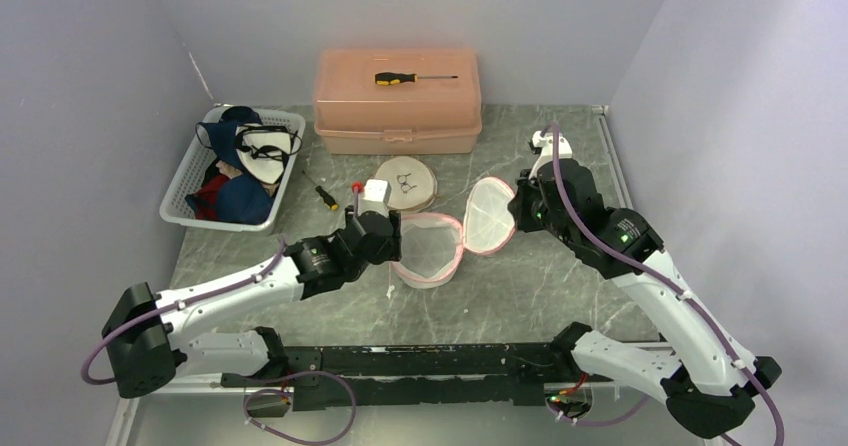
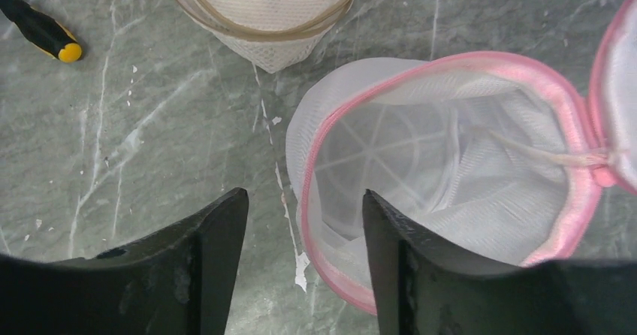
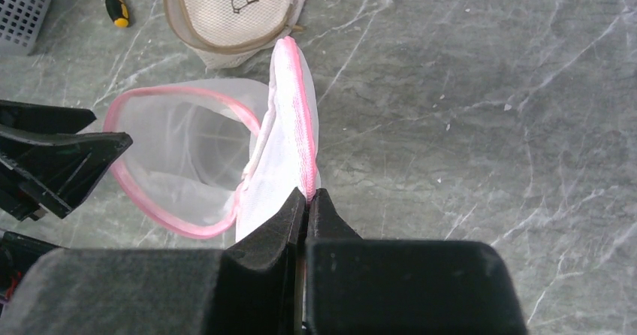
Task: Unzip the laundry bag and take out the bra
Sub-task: Close the laundry bag at the center of the board.
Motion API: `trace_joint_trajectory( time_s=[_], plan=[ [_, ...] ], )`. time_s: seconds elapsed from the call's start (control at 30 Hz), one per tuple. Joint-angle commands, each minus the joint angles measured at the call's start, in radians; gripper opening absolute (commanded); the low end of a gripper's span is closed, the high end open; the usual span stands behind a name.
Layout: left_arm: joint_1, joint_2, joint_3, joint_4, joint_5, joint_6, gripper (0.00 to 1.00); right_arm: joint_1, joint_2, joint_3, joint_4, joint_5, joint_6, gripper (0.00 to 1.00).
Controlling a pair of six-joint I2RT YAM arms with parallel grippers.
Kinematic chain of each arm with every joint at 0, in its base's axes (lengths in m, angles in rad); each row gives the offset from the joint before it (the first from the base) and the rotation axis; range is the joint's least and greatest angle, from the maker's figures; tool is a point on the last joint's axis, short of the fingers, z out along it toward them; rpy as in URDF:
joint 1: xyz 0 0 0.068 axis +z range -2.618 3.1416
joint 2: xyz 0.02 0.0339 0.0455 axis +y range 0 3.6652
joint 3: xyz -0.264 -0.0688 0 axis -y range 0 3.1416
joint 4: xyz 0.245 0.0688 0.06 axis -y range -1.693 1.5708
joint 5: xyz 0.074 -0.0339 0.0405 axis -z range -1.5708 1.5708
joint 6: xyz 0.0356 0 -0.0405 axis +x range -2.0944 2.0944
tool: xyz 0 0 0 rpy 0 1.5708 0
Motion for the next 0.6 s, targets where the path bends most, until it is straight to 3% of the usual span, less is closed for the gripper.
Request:
trace_joint_trajectory(
  time_s=[0.0,0.1,0.3,0.37,0.4,0.47,0.57],
  plan=[
    [0.002,-0.056,0.064,0.008,0.005,0.037,0.68,0.007,0.003,0.015,0.015,-0.011,-0.004,0.0],
    [0.002,-0.077,0.095,0.013,0.016,0.09,0.92,0.006,0.012,0.028,0.014,-0.013,-0.005,0.0],
    [0.002,-0.118,0.097,0.198,0.093,0.221,0.93,0.007,0.023,0.043,0.019,-0.009,-0.012,0.0],
    [0.007,-0.136,0.058,0.319,0.206,0.238,0.93,0.006,0.029,0.046,0.021,-0.009,-0.013,0.0],
    [0.008,-0.144,0.037,0.4,0.354,0.288,0.93,0.006,0.033,0.049,0.021,-0.01,-0.012,0.0],
    [-0.002,-0.131,0.032,0.487,0.481,0.381,0.93,0.007,0.035,0.055,0.022,-0.012,-0.009,0.0],
    [-0.102,-0.056,0.109,0.43,0.439,0.514,0.93,0.007,0.03,0.06,0.026,-0.004,0.008,0.0]
  ],
)
